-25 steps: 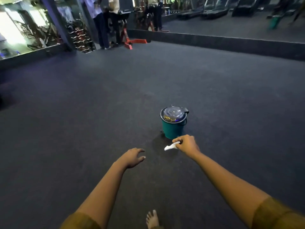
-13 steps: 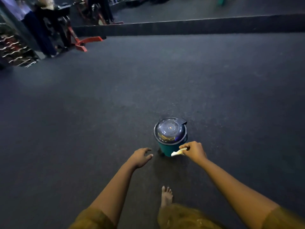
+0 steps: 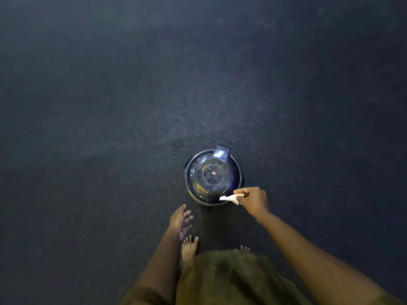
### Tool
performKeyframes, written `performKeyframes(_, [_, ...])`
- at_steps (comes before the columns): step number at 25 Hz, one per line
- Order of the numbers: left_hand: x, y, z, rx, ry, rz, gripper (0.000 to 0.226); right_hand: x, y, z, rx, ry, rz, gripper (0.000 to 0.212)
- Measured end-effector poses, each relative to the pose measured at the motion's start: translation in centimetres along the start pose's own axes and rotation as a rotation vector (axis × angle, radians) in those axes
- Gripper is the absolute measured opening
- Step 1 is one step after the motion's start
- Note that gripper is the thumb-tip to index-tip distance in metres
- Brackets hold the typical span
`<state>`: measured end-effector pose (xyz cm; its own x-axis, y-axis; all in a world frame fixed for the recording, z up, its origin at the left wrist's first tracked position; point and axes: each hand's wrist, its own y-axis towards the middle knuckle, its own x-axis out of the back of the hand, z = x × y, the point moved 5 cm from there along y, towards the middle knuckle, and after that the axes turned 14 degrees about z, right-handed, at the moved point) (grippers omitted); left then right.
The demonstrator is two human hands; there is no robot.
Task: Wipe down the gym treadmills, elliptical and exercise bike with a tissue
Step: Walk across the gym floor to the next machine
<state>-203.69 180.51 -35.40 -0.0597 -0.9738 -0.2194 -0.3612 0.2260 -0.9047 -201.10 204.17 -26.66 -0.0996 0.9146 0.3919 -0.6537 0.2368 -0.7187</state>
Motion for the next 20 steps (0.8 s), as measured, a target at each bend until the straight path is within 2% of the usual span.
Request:
performKeyframes(5, [2.6, 13.1, -1.6, 0.121, -0.093, 0.03, 0.046, -6.1, 8.0, -2.8, -0.159, 0.193, -0.205, 0.024])
performKeyframes(9, [2.2, 19.9, -1.0, 0.159, -0.067, 0.055, 0.021, -10.6, 10.9, -6.0, -0.281, 0.3, -0.296, 0.025])
performKeyframes(15, [4.3, 22.7, -0.9, 0.112, -0.002, -0.127, 0.004, -11.6, 12.3, -7.9, -0.395, 0.39, -0.359, 0.024])
performKeyframes(18, [4.9, 22.9, -1.3, 0.105, -0.057, -0.133, 0.036, -11.3, 13.1, -7.6, -0.377, 0.411, -0.386, 0.025])
performKeyframes(20, [4.9, 23.0, -1.2, 0.128, -0.091, -0.11, 0.044, -11.2, 13.6, -7.4, -0.358, 0.403, -0.395, 0.024])
